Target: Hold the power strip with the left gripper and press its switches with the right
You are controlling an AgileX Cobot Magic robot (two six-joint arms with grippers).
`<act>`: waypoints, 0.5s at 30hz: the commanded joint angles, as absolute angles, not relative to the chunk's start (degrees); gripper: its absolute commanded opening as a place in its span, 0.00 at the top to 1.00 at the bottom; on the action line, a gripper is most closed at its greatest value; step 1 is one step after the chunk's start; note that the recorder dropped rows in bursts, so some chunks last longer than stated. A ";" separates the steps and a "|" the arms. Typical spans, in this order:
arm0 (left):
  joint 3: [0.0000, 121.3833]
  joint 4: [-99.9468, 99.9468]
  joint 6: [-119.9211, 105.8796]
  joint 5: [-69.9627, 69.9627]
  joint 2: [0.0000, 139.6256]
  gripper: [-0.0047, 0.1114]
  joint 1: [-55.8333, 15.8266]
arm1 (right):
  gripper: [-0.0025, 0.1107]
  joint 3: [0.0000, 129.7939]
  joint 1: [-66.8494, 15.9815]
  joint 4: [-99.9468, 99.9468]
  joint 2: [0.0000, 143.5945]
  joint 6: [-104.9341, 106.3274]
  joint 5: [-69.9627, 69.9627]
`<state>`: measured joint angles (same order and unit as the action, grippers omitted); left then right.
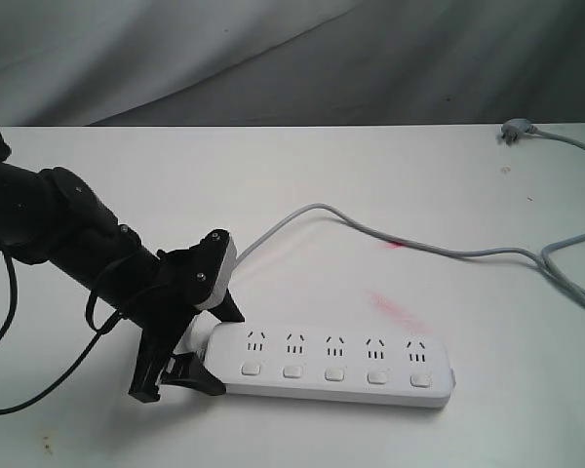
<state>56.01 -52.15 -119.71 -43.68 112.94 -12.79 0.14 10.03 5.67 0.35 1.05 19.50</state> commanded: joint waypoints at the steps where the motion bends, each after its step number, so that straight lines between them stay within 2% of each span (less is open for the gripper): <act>1: 56.29 -52.54 -119.96 -41.93 112.92 0.96 -13.05 | 0.96 0.00 9.76 5.51 0.00 1.00 19.10; 7: 56.29 -52.54 -119.96 -41.93 112.92 0.96 -13.05 | 0.96 0.00 9.65 0.80 0.00 4.17 14.67; 15: 56.29 -52.54 -119.96 -41.93 112.92 0.96 -13.05 | 0.96 0.00 9.65 9.37 0.00 1.04 -19.47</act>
<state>56.01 -52.19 -119.71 -43.57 112.94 -12.79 0.14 9.77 6.99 0.35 1.46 -6.34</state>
